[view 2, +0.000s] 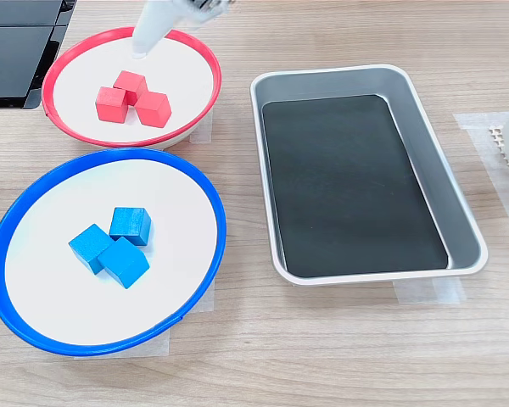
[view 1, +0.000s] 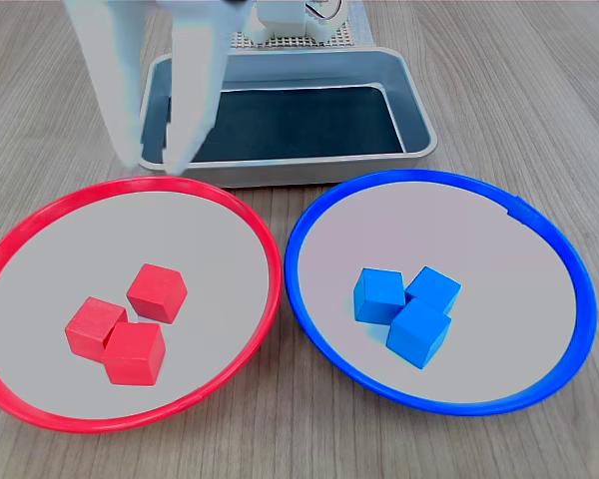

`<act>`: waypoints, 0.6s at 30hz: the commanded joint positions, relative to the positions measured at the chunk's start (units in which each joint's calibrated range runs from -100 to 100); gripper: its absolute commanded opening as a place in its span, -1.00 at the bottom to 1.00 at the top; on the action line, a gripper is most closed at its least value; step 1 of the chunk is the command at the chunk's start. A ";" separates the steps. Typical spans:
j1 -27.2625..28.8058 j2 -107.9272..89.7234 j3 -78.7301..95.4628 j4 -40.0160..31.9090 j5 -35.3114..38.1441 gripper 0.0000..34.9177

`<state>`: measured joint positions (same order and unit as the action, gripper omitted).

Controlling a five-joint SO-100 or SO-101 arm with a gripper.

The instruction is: Relocate any red block in the blue dish to the red dish, correcting any misplacement.

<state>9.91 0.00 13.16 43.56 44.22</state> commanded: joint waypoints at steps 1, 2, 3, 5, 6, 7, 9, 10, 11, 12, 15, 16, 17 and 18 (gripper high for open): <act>-1.49 -15.99 10.83 0.15 -1.86 -0.83; -2.34 -21.02 15.93 0.23 -2.44 -0.90; -2.90 -23.67 18.84 0.23 -2.83 -0.93; -4.22 -30.41 25.58 0.15 -4.20 -0.98; -4.78 -33.48 28.76 -0.02 -4.88 -0.98; -5.54 -37.06 32.50 -0.18 -5.76 -0.98; -7.04 -43.62 38.96 -0.76 -7.96 -0.98; -7.70 -46.52 41.69 -0.76 -9.04 -0.98; -8.45 -49.59 44.60 -0.76 -10.16 -0.98; -9.30 -52.15 46.97 -0.84 -11.38 -0.98; -11.65 -59.15 53.89 -2.08 -16.12 -0.98; -12.59 -61.71 56.98 -3.56 -19.00 -0.98; -13.06 -63.33 59.26 -4.80 -21.10 -0.98; -13.35 -65.03 61.72 -6.21 -23.39 -0.98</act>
<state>-2.04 -58.99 69.24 40.62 27.03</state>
